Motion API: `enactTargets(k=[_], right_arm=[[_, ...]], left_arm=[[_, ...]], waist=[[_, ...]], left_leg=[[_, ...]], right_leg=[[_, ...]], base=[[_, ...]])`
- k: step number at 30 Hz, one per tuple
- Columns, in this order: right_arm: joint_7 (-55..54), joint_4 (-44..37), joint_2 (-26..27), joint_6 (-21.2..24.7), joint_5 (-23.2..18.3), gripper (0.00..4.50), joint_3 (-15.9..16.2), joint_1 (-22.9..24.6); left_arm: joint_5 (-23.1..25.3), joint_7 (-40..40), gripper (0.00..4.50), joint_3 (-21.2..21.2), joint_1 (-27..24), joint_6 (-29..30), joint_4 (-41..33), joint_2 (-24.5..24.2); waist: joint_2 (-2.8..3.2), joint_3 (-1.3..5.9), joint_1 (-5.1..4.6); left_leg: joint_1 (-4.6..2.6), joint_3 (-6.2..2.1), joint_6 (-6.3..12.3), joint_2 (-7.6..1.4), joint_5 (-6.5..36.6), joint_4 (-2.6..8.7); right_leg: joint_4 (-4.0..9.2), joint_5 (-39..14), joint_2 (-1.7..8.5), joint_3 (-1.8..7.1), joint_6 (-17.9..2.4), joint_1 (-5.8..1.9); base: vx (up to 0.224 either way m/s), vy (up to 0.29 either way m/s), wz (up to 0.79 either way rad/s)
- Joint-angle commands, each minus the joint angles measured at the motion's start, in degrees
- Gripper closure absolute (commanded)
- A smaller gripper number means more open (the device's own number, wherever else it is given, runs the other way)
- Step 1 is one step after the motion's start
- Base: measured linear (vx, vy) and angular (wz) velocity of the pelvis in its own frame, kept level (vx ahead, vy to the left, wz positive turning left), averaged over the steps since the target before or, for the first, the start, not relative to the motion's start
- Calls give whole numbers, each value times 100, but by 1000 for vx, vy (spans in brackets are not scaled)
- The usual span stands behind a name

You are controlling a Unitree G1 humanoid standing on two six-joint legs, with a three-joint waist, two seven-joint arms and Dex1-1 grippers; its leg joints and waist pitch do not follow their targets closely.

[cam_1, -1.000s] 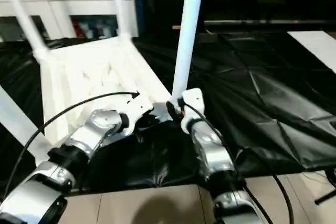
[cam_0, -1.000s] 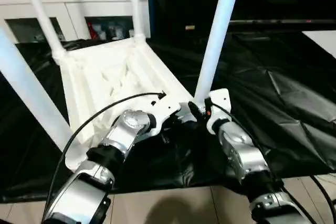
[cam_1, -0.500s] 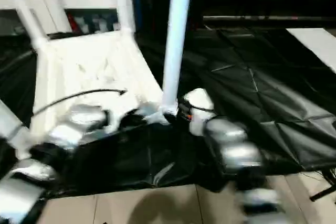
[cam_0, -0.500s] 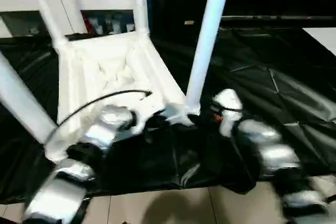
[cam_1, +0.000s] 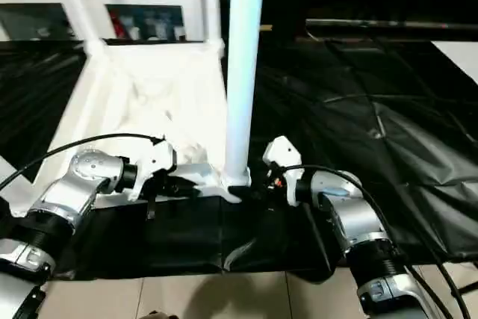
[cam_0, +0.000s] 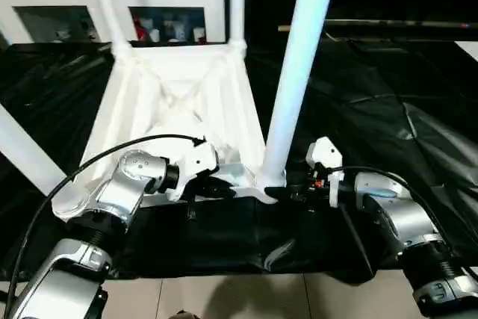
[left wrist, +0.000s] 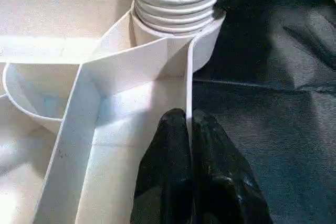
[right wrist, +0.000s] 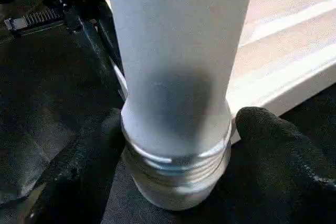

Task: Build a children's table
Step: Rotate leg to tighten

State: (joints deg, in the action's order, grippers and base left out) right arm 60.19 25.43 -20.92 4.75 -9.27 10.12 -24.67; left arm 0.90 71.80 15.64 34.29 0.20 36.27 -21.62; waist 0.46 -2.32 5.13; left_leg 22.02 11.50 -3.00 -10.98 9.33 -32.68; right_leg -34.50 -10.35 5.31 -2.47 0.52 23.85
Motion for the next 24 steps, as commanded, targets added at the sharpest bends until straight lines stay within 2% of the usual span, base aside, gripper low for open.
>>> enactTargets(k=[1,2,4,10,11,15,19,21,22,23,24], right_arm=[[-39,-41,13,-49,18,81,4,-58],[-33,-37,28,-50,9,81,8,-70],[-21,-16,44,-67,11,81,27,-86],[31,-1,77,-31,-21,124,24,-79],[32,0,82,-25,-24,142,23,-78],[25,15,113,-6,-25,167,11,-58],[-46,37,144,-1,-16,173,2,-35],[-284,116,230,23,26,175,-51,-2],[-311,124,240,27,30,175,-59,0],[-787,240,417,114,77,175,-172,11],[-873,260,448,127,94,175,-183,13]], left_arm=[[-453,195,450,-23,-94,-66,-118,248],[-435,183,450,-22,-99,-42,-138,244],[-391,152,450,-22,-102,-38,-150,240],[-342,136,450,-64,-111,-25,-142,238],[-341,138,450,-64,-113,-24,-141,235],[-335,129,450,-65,-133,-13,-143,228],[-320,67,450,-77,-137,-13,-116,250],[-227,-209,450,-104,-100,-54,16,334],[-216,-240,450,-106,-96,-60,32,343],[-18,-721,450,-105,2,-54,273,458],[3,-787,450,-106,17,-50,307,481]], waist=[[-132,328,-3],[-117,333,2],[-126,339,2],[-128,359,14],[-130,360,14],[-127,356,8],[-128,363,11],[-125,357,-3],[-124,348,-3],[-131,342,-12],[-127,317,-23]], left_leg=[[-104,-59,375,-217,1234,316],[-106,-64,352,-217,1222,317],[-101,-62,363,-211,1162,310],[-89,-53,501,-201,910,277],[-87,-52,509,-200,914,274],[-91,-56,475,-201,975,278],[-88,-55,474,-196,935,270],[-85,-56,457,-194,976,270],[-87,-60,440,-192,1016,276],[-89,-64,392,-194,1109,282],[-104,-71,312,-188,1274,301]], right_leg=[[387,-1257,263,179,-1240,-275],[383,-1249,265,181,-1218,-275],[373,-1118,260,183,-1224,-279],[325,-712,249,172,-1325,-294],[325,-720,248,170,-1330,-297],[332,-830,249,171,-1319,-296],[326,-798,248,173,-1312,-300],[335,-854,250,174,-1306,-293],[347,-928,254,174,-1295,-289],[362,-1088,252,177,-1257,-283],[407,-1405,257,178,-1186,-265]], base=[[0,0,0],[0,0,0],[0,0,0],[0,0,0],[0,0,0],[0,0,0],[0,0,0],[0,0,0],[0,0,0],[0,0,0],[0,0,0]])
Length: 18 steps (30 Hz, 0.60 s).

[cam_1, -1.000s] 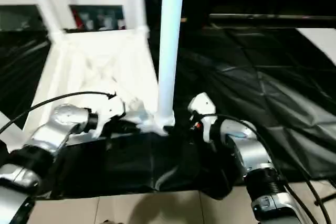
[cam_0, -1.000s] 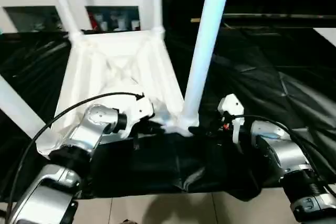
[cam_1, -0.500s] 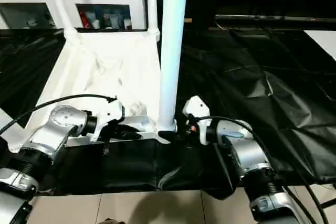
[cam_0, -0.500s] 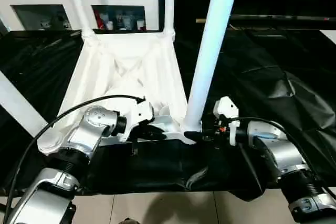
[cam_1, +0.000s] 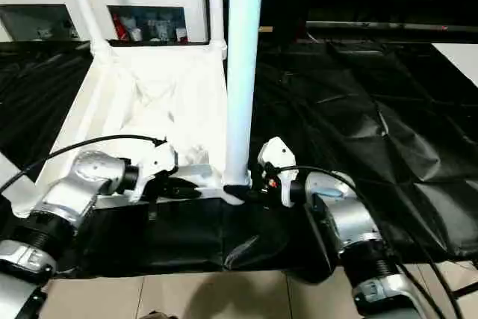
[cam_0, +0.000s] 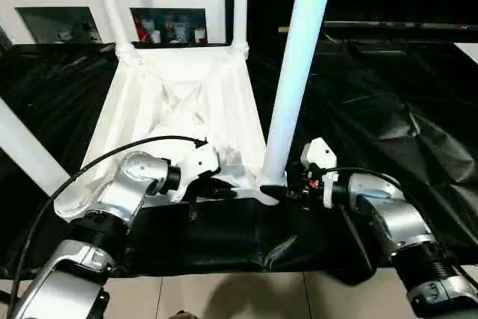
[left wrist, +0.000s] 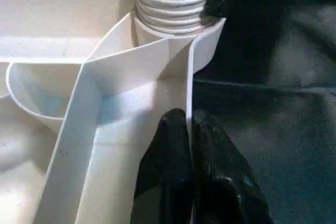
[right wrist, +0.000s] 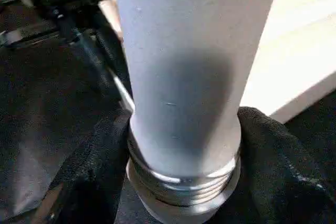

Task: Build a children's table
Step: Rotate leg to tighten

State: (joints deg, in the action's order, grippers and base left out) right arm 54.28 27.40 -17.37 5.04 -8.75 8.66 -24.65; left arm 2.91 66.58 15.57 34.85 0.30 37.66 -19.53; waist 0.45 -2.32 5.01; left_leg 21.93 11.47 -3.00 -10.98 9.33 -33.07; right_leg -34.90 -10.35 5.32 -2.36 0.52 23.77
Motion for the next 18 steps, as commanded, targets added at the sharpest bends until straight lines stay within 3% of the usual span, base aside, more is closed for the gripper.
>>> enactTargets(k=[1,3,7,8,10,16,17,18], right_arm=[[-754,169,263,164,141,176,-96,27],[-1481,255,574,275,299,176,-142,110],[-2086,259,879,406,365,176,-211,172],[-2587,255,1168,540,371,176,-307,161],[-2772,224,1363,584,380,176,-290,159],[-2986,223,1616,254,439,176,-283,115],[-2832,169,1641,229,269,176,-353,115],[-2818,158,1646,231,250,141,-362,117]], left_arm=[[-97,-618,450,-113,39,-34,337,406],[-6,-1105,450,-130,151,33,530,678],[106,-1493,450,-87,237,103,662,917],[198,-1826,450,-68,318,162,793,1135],[246,-1967,450,-40,367,208,855,1295],[354,-2081,450,11,420,119,951,1421],[348,-2035,450,9,394,107,923,1392],[349,-2032,450,8,392,104,923,1390]], waist=[[-123,314,-18],[-147,292,-59],[-144,249,-96],[-123,242,-122],[-129,263,-151],[-90,289,-168],[-105,287,-174],[-103,290,-169]], left_leg=[[-97,-76,255,-189,1350,346],[-104,-95,67,-172,1605,378],[-163,-116,11,-153,2005,394],[-166,-138,-23,-149,2110,413],[-189,-150,-72,-152,2163,417],[-148,-146,70,-166,1995,451],[-144,-138,87,-163,2013,450],[-148,-136,97,-161,2022,445]], right_leg=[[453,-1552,261,175,-1143,-249],[509,-2130,259,173,-921,-236],[617,-2899,274,179,-652,-182],[640,-3142,279,170,-565,-192],[653,-3170,276,172,-524,-170],[623,-2478,273,175,-702,-221],[624,-2438,269,175,-722,-222],[625,-2437,274,178,-731,-221]], base=[[0,0,0],[0,0,0],[0,0,0],[0,0,0],[0,0,0],[0,0,0],[0,0,0],[0,0,0]])
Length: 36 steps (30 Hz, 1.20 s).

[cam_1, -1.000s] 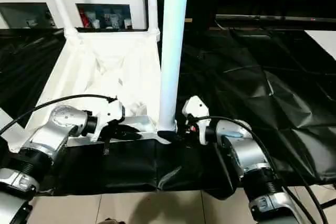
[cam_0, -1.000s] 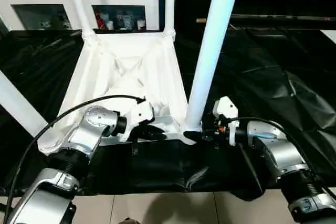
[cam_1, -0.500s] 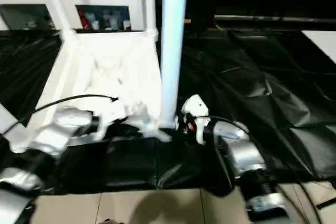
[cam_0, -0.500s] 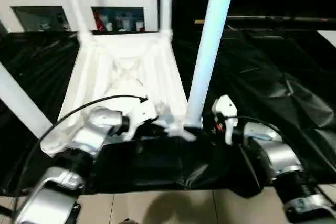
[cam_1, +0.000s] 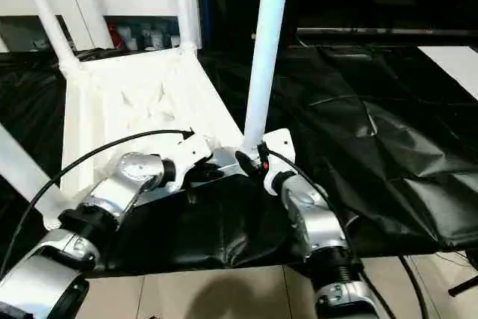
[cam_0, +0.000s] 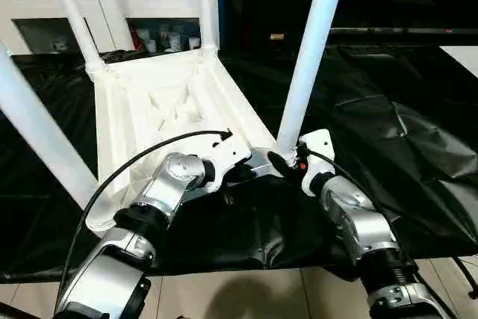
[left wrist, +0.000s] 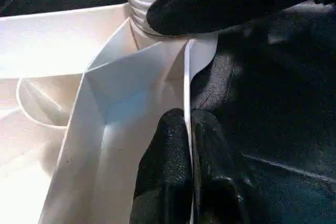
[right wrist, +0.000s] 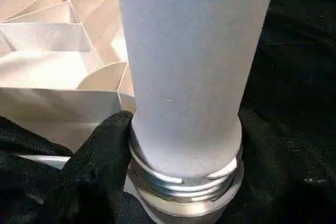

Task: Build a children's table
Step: Rotate leg to tighten

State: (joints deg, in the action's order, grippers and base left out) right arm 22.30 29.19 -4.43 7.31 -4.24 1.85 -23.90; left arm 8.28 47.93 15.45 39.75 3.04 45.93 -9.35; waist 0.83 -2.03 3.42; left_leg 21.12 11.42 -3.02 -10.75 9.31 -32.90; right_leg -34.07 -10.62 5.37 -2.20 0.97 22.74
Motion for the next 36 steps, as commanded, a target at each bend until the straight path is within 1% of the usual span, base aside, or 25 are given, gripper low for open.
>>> enactTargets(k=[1,2,3,5,7,8,9,10,11,12,16,17,18,20,21,22,24,25,27,28,29,31,32,33,36], right_arm=[[433,-62,362,13,-251,120,295,49],[498,-92,352,13,-283,106,284,52],[674,-169,293,16,-329,103,268,51],[811,-216,227,9,-349,96,285,45],[1219,-340,-20,107,-400,65,367,15],[1219,-340,-20,107,-400,65,367,15],[1808,-496,-392,146,-420,65,511,34],[1996,-545,-516,153,-429,65,549,43],[2281,-620,-713,151,-433,65,605,55],[2416,-654,-802,148,-434,65,622,62],[2974,-846,-1229,170,-453,65,691,64],[3266,-967,-1417,245,-488,65,713,68],[3280,-972,-1427,248,-487,65,715,69],[3519,-1041,-1589,296,-517,65,771,90],[3612,-1054,-1637,309,-538,65,790,98],[3612,-1054,-1637,309,-538,65,790,98],[3775,-1081,-1698,329,-575,65,827,109],[3823,-1089,-1708,331,-578,65,839,110],[3855,-1076,-1709,310,-562,65,859,107],[3924,-1078,-1713,321,-569,78,888,110],[3961,-1084,-1718,332,-565,90,911,114],[4064,-1098,-1748,370,-555,100,992,124],[4065,-1097,-1749,369,-553,109,994,124],[4081,-1074,-1766,347,-524,134,1035,121],[4110,-1010,-1786,297,-478,154,1066,111]], left_arm=[[-187,-153,450,11,-103,-177,103,364],[-193,-130,450,1,-107,-177,105,350],[-194,-95,450,-25,-121,-198,101,302],[-200,-65,450,-38,-130,-198,91,271],[-218,53,450,-62,-154,-241,54,176],[-218,53,450,-62,-154,-241,54,176],[-276,283,450,-72,-199,-292,-35,55],[-303,375,450,-76,-218,-287,-73,12],[-345,542,450,-72,-252,-304,-138,-65],[-363,631,450,-70,-273,-317,-175,-103],[-555,1245,450,-77,-420,-377,-396,-308],[-608,1646,450,-19,-524,-501,-558,-508],[-615,1679,450,-14,-533,-508,-572,-521],[-767,2126,450,13,-672,-512,-819,-675],[-824,2214,450,1,-707,-466,-898,-699],[-824,2214,450,1,-707,-466,-898,-699],[-988,2453,450,-24,-781,-310,-1106,-757],[-1050,2556,450,-28,-807,-242,-1188,-782],[-1096,2646,450,-29,-828,-172,-1257,-806],[-1090,2659,450,-37,-844,-166,-1293,-821],[-1090,2669,450,-44,-850,-163,-1303,-830],[-1057,2646,450,-80,-864,-187,-1308,-852],[-1057,2646,450,-81,-864,-188,-1307,-852],[-1035,2639,450,-102,-864,-195,-1291,-863],[-982,2611,450,-144,-878,-200,-1279,-888]], waist=[[-139,256,-6],[-145,255,-3],[-160,255,1],[-157,253,7],[-165,258,12],[-160,259,20],[-188,271,38],[-185,284,44],[-189,274,49],[-204,280,56],[-208,287,89],[-216,283,92],[-213,279,114],[-212,287,133],[-188,286,142],[-184,284,146],[-182,295,198],[-185,295,204],[-189,294,211],[-193,291,207],[-226,285,211],[-217,275,208],[-230,280,208],[-229,279,203],[-228,280,196]], left_leg=[[-64,-128,118,-183,2024,427],[-71,-127,129,-184,2033,425],[-69,-125,155,-186,2037,421],[-65,-129,166,-192,1998,427],[-48,-129,186,-194,1939,427],[-59,-122,195,-197,1924,423],[-44,-124,241,-197,1793,416],[-29,-119,274,-202,1699,405],[-23,-102,324,-203,1621,394],[-18,-92,374,-200,1537,380],[-14,-86,441,-207,1352,367],[-14,-77,456,-211,1321,364],[-4,-80,472,-210,1281,367],[-20,-77,461,-231,1274,367],[-30,-73,457,-246,1252,371],[-39,-69,448,-252,1273,373],[-79,-53,429,-264,1253,365],[-57,-55,430,-266,1205,367],[-41,-54,423,-254,1166,369],[-35,-52,423,-249,1175,367],[-24,-54,420,-240,1196,363],[-24,-57,400,-239,1231,371],[-29,-62,384,-243,1250,370],[-29,-63,368,-240,1248,372],[-32,-63,356,-239,1237,371]], right_leg=[[546,-2427,273,165,-782,-118],[550,-2471,275,165,-779,-114],[554,-2501,282,166,-770,-120],[555,-2523,283,163,-760,-119],[544,-2438,277,162,-763,-140],[543,-2389,276,167,-775,-129],[517,-2215,279,161,-819,-169],[493,-2059,280,164,-850,-186],[485,-1906,281,172,-901,-171],[470,-1805,280,167,-950,-182],[440,-1643,285,157,-1033,-199],[436,-1597,276,157,-1051,-192],[422,-1600,275,154,-1042,-204],[413,-1597,277,153,-1053,-197],[403,-1522,272,156,-1095,-175],[403,-1504,269,156,-1125,-169],[391,-1385,264,165,-1201,-144],[364,-1260,266,163,-1257,-162],[348,-1191,263,160,-1252,-172],[353,-1205,267,162,-1248,-173],[361,-1300,282,164,-1211,-183],[383,-1475,284,162,-1146,-179],[384,-1558,289,162,-1106,-179],[388,-1586,285,165,-1080,-175],[386,-1567,282,168,-1075,-170]], base=[[0,0,0],[0,0,0],[0,0,0],[0,0,0],[0,0,0],[0,0,0],[0,0,0],[0,0,0],[0,0,0],[0,0,0],[0,0,0],[0,0,0],[0,0,0],[0,0,0],[0,0,0],[0,0,0],[0,0,0],[0,0,0],[0,0,0],[0,0,0],[0,0,0],[0,0,0],[0,0,0],[0,0,0],[0,0,0]])
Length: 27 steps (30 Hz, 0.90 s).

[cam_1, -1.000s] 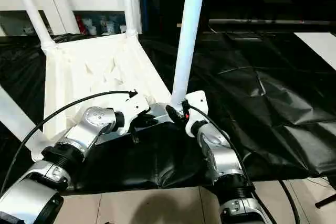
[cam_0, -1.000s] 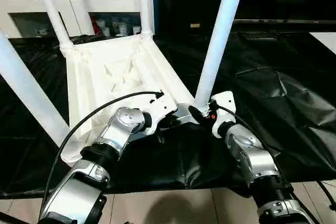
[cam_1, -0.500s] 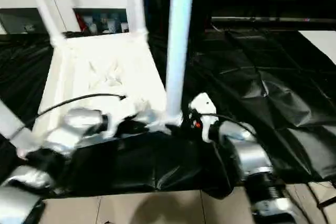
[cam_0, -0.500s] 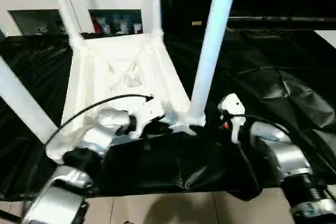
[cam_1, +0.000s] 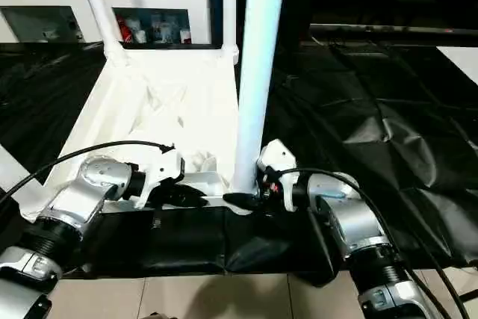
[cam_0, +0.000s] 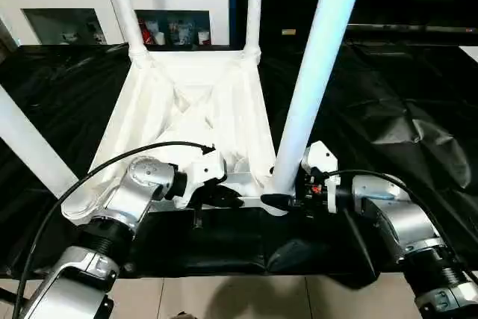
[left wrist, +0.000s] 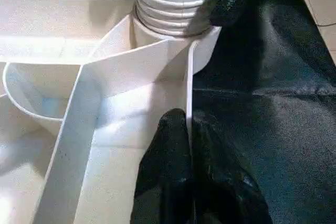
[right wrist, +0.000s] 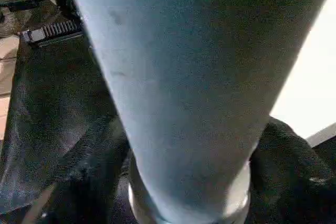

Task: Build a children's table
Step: Rotate leg to tighten

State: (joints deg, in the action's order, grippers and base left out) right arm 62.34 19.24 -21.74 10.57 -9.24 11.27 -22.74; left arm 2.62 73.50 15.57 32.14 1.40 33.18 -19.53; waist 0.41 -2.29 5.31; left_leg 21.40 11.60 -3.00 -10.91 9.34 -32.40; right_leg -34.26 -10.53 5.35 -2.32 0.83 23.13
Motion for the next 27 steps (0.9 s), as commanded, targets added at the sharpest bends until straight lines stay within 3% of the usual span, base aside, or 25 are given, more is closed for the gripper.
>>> enactTargets(k=[1,11,12,15,17,19,20,21,23,25,27], right_arm=[[117,-7,-60,-31,28,165,120,-6],[94,191,-21,-91,83,185,138,-30],[-92,308,62,-140,94,186,64,-11],[-282,413,144,-185,104,186,-11,5],[-1075,677,463,-213,133,186,-281,70],[-1550,771,662,-248,183,186,-389,138],[-1550,771,662,-248,183,186,-389,138],[-2601,862,1171,-227,345,186,-503,211],[-3069,888,1420,-213,437,186,-512,196],[-3226,943,1502,-203,457,186,-526,152],[-3637,1121,1728,-172,508,186,-558,-7]], left_arm=[[-414,47,450,-159,-128,-16,-29,119],[-385,-91,450,-197,-184,7,-62,88],[-325,-241,450,-204,-172,-5,11,125],[-267,-389,450,-209,-154,-15,87,163],[-78,-946,450,-227,-23,-18,413,354],[-26,-1248,450,-248,73,57,574,526],[-26,-1248,450,-248,73,57,574,526],[175,-1933,450,-195,320,190,891,922],[283,-2240,450,-147,444,231,1036,1104],[288,-2328,450,-151,485,269,1090,1162],[333,-2618,450,-151,612,314,1258,1306]], waist=[[-216,308,13],[-209,309,9],[-184,307,4],[-202,293,-13],[-191,275,-41],[-172,262,-76],[-190,265,-79],[-166,260,-103],[-154,262,-116],[-170,276,-130],[-122,262,-175]], left_leg=[[-58,-82,371,-225,1211,318],[-56,-76,391,-216,1146,302],[-62,-81,374,-217,1179,305],[-60,-85,323,-208,1308,313],[-71,-96,242,-204,1479,332],[-91,-102,122,-196,1638,352],[-106,-114,59,-193,1747,360],[-97,-120,20,-194,1767,373],[-150,-134,-64,-173,1974,370],[-117,-158,-23,-179,1972,385],[-128,-145,-13,-161,2112,393]], right_leg=[[396,-1552,289,178,-1062,-214],[387,-1475,283,177,-1088,-213],[390,-1512,285,178,-1093,-208],[418,-1759,284,178,-1032,-205],[451,-2022,279,179,-976,-185],[491,-2299,276,191,-888,-154],[508,-2460,285,184,-831,-164],[521,-2542,279,190,-765,-157],[568,-2884,290,180,-675,-128],[583,-2934,300,171,-600,-163],[608,-2837,267,172,-635,-115]], base=[[0,0,0],[0,0,0],[0,0,0],[0,0,0],[0,0,0],[0,0,0],[0,0,0],[0,0,0],[0,0,0],[0,0,0],[0,0,0]])
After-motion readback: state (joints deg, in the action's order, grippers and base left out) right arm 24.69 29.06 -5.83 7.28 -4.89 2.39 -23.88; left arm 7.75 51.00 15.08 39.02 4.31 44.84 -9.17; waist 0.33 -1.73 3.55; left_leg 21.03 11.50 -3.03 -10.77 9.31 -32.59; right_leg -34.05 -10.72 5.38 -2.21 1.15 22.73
